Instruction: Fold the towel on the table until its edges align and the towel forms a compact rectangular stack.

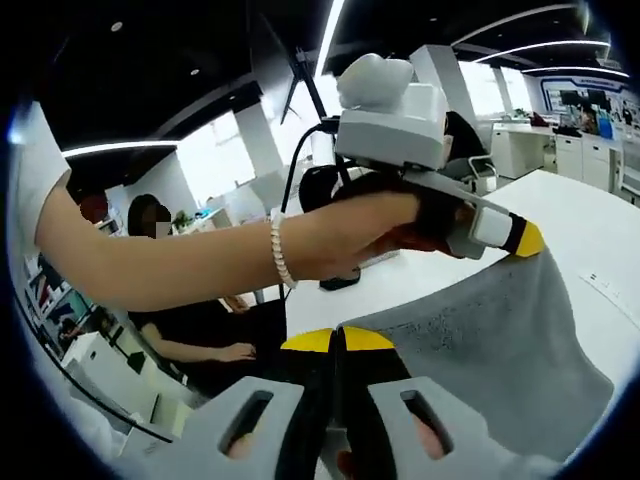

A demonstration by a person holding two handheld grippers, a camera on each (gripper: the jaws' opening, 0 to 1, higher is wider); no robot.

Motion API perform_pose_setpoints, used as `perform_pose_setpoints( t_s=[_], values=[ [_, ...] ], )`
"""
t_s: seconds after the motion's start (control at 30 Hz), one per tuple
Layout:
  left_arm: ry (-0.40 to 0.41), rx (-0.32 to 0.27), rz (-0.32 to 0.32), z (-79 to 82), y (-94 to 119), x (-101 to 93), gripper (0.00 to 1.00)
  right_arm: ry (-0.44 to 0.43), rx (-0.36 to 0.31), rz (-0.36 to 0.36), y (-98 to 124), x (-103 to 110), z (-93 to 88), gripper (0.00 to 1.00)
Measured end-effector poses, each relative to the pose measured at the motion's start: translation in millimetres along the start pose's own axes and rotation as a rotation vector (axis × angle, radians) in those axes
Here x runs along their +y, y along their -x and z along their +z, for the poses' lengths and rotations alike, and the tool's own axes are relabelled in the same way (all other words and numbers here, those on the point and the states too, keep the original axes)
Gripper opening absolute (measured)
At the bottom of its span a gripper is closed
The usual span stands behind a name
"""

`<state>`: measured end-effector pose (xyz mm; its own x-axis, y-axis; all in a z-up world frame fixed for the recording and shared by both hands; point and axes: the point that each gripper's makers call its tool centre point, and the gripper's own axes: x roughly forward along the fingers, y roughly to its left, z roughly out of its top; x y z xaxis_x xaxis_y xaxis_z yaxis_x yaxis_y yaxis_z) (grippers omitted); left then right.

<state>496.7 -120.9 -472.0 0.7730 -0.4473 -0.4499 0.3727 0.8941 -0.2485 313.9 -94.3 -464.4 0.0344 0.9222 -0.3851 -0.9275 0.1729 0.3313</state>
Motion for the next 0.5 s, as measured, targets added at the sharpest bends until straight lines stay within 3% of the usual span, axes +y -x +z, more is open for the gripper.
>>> perform_pose_setpoints(
  t_s=[0.17, 0.5],
  values=[
    [-0.017, -0.005, 0.003, -2.7, 3.2, 11.4, 0.02, -0.023, 0.022, 0.011, -17.5, -1.4, -4.8, 0.00],
    [0.030, -0.003, 0.003, -14.0, 6.7, 42.3, 0.02, -0.023, 0.053, 0.020, -45.8, -1.3, -1.5, 0.00]
  ],
)
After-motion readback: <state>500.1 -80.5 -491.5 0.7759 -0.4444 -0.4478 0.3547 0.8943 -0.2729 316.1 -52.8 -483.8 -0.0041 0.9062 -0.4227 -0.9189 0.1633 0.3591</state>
